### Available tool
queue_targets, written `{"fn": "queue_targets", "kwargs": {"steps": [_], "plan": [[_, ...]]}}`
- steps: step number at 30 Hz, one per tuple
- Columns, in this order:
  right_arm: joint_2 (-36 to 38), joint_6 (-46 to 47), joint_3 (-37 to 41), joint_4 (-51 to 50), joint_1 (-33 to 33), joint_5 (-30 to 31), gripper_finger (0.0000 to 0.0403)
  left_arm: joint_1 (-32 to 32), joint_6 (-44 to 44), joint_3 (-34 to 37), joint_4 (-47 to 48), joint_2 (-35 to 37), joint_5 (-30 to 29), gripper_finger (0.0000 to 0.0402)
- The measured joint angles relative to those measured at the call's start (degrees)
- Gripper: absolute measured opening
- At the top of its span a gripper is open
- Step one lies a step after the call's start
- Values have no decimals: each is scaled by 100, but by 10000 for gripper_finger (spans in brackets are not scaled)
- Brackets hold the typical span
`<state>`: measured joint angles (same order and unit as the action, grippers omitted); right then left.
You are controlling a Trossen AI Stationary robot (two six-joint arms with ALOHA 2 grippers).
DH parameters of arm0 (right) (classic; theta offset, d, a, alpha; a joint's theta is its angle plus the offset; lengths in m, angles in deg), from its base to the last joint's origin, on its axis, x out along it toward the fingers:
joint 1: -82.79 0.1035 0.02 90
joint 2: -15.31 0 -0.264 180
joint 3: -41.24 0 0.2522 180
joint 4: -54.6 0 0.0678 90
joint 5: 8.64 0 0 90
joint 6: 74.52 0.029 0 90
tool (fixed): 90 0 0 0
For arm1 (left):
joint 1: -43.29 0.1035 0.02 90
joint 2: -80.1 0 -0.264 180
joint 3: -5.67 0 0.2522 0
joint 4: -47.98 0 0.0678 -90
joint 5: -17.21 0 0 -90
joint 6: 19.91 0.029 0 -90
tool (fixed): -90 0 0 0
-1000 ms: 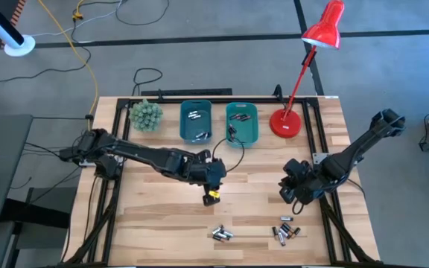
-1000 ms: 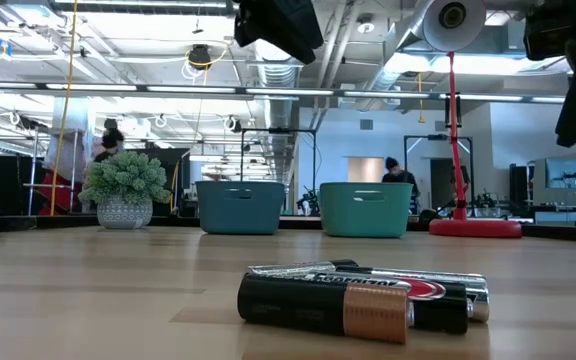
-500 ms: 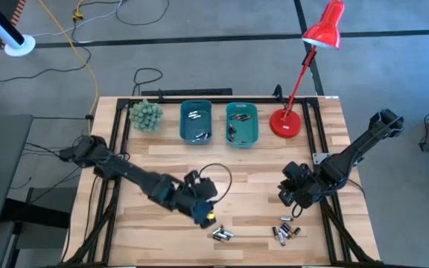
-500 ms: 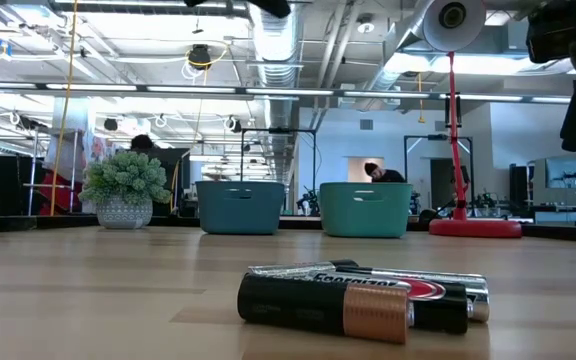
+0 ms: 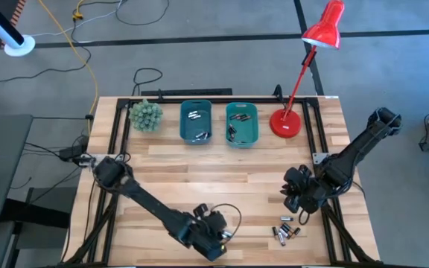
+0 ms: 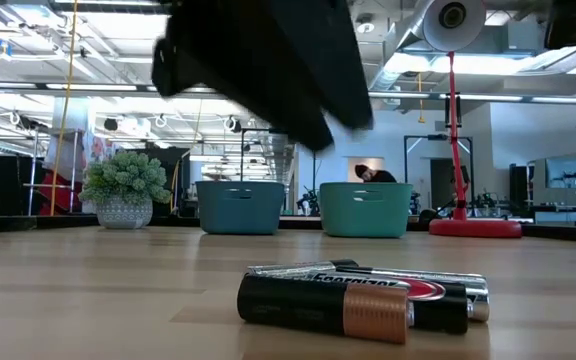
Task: Sort batteries
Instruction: Put the silver battery into the blue bin
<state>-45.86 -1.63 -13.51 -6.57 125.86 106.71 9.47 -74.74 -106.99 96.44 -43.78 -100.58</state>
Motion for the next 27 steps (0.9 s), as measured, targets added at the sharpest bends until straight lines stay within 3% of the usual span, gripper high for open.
{"fn": "queue_targets", "kwargs": {"steps": [6,13,27], "plan": [[0,-135,0,-10,105,0,116,47,-55,-373,159,-559,189,123],[0,-139,0,-11,268,0,116,57,-325,-401,852,-569,184,123],[0,-159,0,-15,308,0,116,59,-333,-401,808,-569,352,123]]}}
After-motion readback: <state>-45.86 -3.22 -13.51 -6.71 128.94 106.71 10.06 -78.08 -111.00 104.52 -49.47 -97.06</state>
